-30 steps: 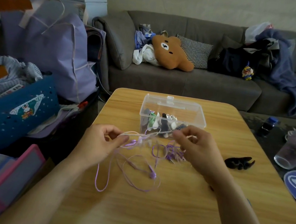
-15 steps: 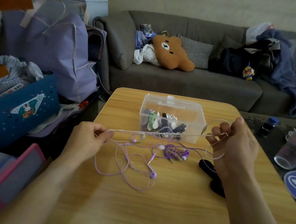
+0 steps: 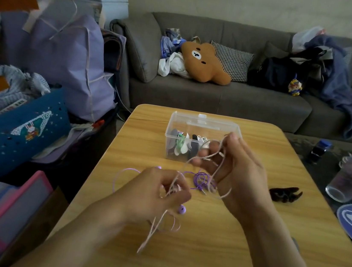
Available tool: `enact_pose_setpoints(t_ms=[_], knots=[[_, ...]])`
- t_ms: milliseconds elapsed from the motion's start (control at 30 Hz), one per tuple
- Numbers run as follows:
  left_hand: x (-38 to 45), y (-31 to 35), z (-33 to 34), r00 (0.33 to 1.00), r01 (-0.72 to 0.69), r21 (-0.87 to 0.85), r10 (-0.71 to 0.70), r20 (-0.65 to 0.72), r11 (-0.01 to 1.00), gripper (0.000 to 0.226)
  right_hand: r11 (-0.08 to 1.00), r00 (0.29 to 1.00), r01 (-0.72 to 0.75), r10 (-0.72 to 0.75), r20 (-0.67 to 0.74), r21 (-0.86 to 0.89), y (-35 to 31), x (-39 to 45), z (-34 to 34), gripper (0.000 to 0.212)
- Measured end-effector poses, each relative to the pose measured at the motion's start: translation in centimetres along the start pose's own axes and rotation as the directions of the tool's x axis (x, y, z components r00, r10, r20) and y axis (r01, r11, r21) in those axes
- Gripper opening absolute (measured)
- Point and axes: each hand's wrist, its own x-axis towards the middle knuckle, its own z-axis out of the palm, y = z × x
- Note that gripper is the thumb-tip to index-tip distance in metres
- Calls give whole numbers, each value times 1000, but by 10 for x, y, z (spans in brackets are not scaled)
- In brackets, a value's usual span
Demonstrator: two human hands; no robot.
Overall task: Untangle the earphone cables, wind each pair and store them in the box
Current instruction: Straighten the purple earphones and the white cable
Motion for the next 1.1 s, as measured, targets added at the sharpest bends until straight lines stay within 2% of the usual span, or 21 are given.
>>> enact_pose_setpoints(t_ms=[100, 200, 233, 300, 367, 433, 467, 500, 567, 633, 700, 767, 833, 933, 967, 1033, 1100], knots=[[5, -19, -9, 998, 43, 133, -38, -43, 990, 17, 990, 977, 131, -121, -175, 47, -13, 7, -16, 30], [7, -22, -19, 986, 80, 175, -52, -161, 981, 13, 970, 917, 242, -221, -331, 23, -24, 12, -36, 31], [7, -21, -21, 984, 99, 182, -70, -161, 978, 9, 966, 898, 259, -237, -371, 11, -26, 13, -41, 31], [5, -22, -24, 987, 127, 216, -101, -126, 968, 20, 956, 860, 292, -280, -426, -38, -30, 13, -46, 31], [5, -23, -24, 986, 125, 227, -96, -136, 966, 26, 927, 820, 315, -374, -433, -205, -31, 12, -46, 26], [6, -25, -24, 981, 91, 208, -52, -186, 974, 25, 803, 814, 256, -480, -327, -539, -29, 9, -45, 24], [7, -24, -24, 977, 69, 187, -29, -211, 980, 21, 701, 849, 201, -473, -235, -685, -27, 8, -44, 29], [7, -24, -23, 973, 48, 159, -10, -232, 986, 17, 599, 904, 135, -400, -150, -789, -24, 8, -42, 37], [7, -23, -22, 967, 17, 95, 8, -254, 995, 11, 412, 989, 25, -141, -37, -911, -18, 5, -38, 59], [6, -21, -20, 970, 0, 30, 7, -242, 1000, 12, 259, 991, -6, 128, 28, -966, -9, 1, -34, 58], [5, -21, -20, 971, -7, -25, 1, -238, 1000, 16, 228, 959, -3, 277, 62, -974, 2, 0, -33, 37], [4, -21, -22, 959, -2, -51, -12, -283, 999, 22, 256, 956, 9, 280, 83, -967, 3, 1, -33, 26], [3, -22, -27, 943, 5, -80, -31, -332, 997, 29, 248, 959, 4, 272, 74, -969, -9, 1, -32, 32], [2, -25, -34, 925, 10, -53, -29, -379, 999, 40, 184, 927, -73, 376, 1, -980, -22, -2, -32, 45], [2, -25, -36, 929, 13, -34, -24, -370, 999, 42, 113, 920, -81, 391, -30, -990, -20, -2, -34, 45], [1, -27, -40, 956, 41, -3, -40, -290, 999, 42, -11, 941, -72, 330, -71, -997, -12, 2, -40, 39], [-1, -26, -44, 982, 91, 27, -85, -169, 996, 44, -50, 970, -99, 218, -108, -994, -8, 8, -48, 31]])
